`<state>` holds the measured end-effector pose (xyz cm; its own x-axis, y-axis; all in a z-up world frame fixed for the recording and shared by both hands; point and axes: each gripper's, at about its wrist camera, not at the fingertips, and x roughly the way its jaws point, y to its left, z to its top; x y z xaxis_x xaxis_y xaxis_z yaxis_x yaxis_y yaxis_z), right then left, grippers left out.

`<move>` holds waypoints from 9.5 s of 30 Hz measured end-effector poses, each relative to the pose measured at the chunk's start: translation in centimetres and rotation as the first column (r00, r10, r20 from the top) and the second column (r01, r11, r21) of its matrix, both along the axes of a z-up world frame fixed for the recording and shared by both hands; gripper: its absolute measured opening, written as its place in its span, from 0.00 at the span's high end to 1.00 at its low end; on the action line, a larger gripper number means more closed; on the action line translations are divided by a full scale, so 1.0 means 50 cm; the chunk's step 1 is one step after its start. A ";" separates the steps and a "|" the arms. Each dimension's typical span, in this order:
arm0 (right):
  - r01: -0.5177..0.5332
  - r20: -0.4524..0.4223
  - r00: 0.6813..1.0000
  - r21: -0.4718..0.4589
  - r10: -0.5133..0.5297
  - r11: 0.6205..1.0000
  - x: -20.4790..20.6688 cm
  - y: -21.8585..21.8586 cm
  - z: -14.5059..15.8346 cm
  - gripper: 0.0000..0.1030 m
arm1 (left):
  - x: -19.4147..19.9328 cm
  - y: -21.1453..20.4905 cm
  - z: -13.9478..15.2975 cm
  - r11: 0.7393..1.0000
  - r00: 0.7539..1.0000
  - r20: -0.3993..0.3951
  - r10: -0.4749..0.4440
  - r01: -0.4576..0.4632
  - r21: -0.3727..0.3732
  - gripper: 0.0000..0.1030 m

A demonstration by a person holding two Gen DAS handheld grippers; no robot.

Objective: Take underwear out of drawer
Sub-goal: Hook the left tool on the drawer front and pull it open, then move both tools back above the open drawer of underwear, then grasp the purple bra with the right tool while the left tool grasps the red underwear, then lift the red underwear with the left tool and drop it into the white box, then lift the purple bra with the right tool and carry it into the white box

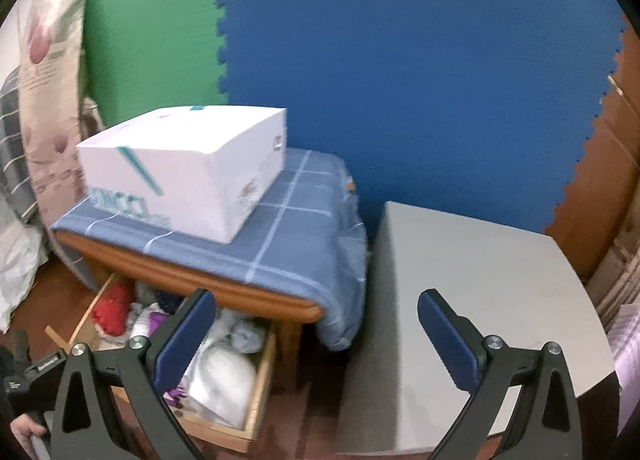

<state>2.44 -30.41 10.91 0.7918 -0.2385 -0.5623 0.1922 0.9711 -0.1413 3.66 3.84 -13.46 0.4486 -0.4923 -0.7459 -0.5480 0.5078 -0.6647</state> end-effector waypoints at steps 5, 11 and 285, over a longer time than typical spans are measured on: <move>-0.039 -0.024 0.999 0.037 0.040 0.999 -0.008 0.039 -0.015 0.00 | 0.001 0.009 0.004 1.000 1.000 -0.026 0.005 -0.005 0.002 0.00; -0.065 -0.064 0.995 0.107 0.072 0.992 -0.013 0.077 -0.044 0.00 | 0.024 0.001 0.014 0.999 0.999 -0.023 -0.033 0.034 0.034 0.00; -0.399 -0.372 0.807 0.230 0.459 0.888 0.209 0.292 -0.287 0.47 | 0.300 0.033 0.445 0.579 0.831 0.186 -0.523 0.186 0.794 0.12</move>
<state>12.91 -15.82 -3.44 0.4886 0.1724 -0.8553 -0.2943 0.9554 0.0244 18.67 5.50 8.80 0.6717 -0.0531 -0.7389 -0.0132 0.9964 -0.0836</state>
